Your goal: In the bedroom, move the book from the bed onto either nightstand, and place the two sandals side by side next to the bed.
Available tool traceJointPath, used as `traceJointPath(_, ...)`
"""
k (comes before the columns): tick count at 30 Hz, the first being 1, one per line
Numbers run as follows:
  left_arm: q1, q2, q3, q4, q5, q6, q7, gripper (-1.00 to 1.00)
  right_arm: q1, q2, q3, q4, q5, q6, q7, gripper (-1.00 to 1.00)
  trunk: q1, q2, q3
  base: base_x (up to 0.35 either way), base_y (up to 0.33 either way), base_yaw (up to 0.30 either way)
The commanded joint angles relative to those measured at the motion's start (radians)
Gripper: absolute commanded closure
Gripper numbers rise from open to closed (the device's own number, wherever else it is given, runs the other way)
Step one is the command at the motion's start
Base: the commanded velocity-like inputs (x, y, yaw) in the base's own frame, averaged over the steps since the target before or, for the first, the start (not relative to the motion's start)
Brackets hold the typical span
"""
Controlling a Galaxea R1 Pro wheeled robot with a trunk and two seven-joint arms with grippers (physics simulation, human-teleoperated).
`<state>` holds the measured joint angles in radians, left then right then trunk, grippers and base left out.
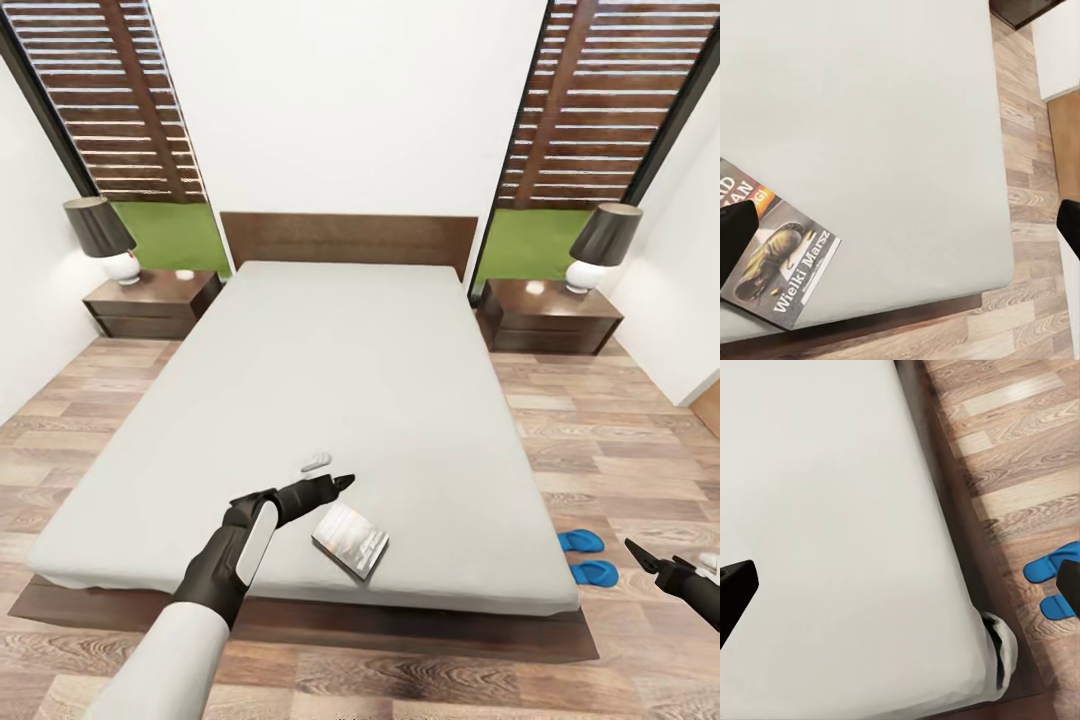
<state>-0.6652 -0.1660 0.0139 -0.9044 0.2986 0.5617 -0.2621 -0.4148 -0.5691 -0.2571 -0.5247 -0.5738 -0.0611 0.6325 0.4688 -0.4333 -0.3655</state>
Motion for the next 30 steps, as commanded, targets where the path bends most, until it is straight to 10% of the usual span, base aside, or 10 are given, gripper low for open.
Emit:
traceJointPath(1,-0.001,0.000,0.002,0.001,0.006,0.003,0.001,-1.00,-0.001,0.000,0.000,0.002,-0.006,0.000,0.006,-1.00,0.000,-0.002,-0.003,0.000,0.000,0.000)
traceJointPath(30,-0.001,0.002,0.003,0.006,0.007,-0.006,0.001,-1.00,-0.001,0.000,0.001,0.002,-0.006,-0.002,0.006,-1.00,0.000,-0.002,-0.048,0.000,0.000,0.000)
